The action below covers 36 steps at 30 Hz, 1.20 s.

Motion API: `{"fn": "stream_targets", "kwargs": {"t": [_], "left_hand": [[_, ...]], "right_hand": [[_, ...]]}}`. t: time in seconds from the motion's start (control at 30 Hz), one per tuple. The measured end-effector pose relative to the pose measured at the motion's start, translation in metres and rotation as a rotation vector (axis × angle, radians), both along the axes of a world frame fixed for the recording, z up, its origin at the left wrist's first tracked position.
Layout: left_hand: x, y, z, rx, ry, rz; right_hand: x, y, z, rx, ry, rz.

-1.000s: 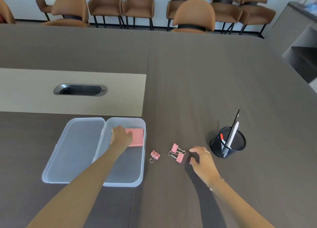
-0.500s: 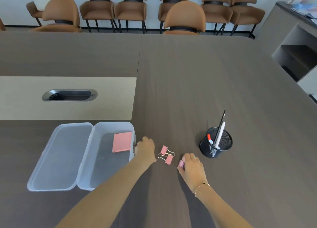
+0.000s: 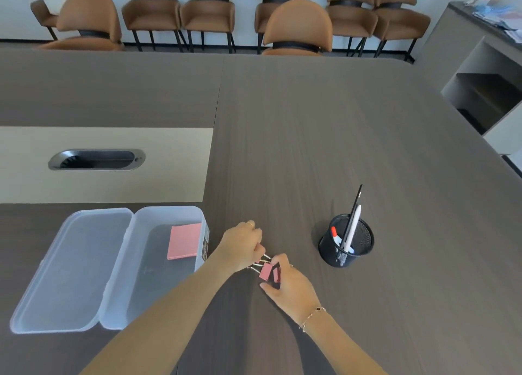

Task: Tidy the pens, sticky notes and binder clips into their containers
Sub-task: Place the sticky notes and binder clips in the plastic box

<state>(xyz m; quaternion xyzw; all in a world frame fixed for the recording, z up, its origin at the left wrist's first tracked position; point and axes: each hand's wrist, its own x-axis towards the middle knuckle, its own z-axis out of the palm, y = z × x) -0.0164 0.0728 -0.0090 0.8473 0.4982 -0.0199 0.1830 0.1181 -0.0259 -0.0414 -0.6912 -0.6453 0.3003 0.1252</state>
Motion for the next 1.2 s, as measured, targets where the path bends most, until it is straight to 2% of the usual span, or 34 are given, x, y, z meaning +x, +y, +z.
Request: {"fn": "stream_targets", "kwargs": {"t": [0.07,0.2,0.37,0.47,0.7,0.77,0.87,1.0,1.1,1.2], "left_hand": [[0.000,0.000,-0.009,0.039,-0.002,-0.015],[-0.008,0.002,-0.017,-0.111,0.006,-0.120],[-0.007,0.009,-0.018,-0.236,-0.078,-0.049],[-0.007,0.009,-0.023,-0.318,-0.122,0.066],[-0.006,0.009,-0.025,-0.461,-0.140,0.191],[-0.008,0.010,-0.020,-0.446,-0.145,0.223],[-0.013,0.014,-0.001,-0.263,-0.115,0.224],[-0.036,0.030,0.039,-0.092,-0.304,0.369],[-0.069,0.040,0.073,-0.066,-0.411,0.473],[-0.112,0.036,0.096,-0.155,-0.311,0.493]], "right_hand": [[-0.001,0.003,-0.003,0.002,0.024,-0.027],[0.002,0.001,-0.010,0.027,0.061,-0.005],[0.012,0.002,-0.016,0.028,0.043,-0.064],[0.017,0.002,-0.018,0.006,0.072,-0.062],[0.012,0.009,-0.011,0.040,0.110,-0.036],[0.012,0.010,-0.009,0.028,0.152,-0.055],[0.013,0.011,0.000,0.039,0.245,-0.105],[0.002,0.023,0.025,0.066,0.380,-0.161],[-0.023,0.040,0.054,0.116,0.516,-0.188],[-0.058,0.056,0.085,0.158,0.558,-0.112]]}}
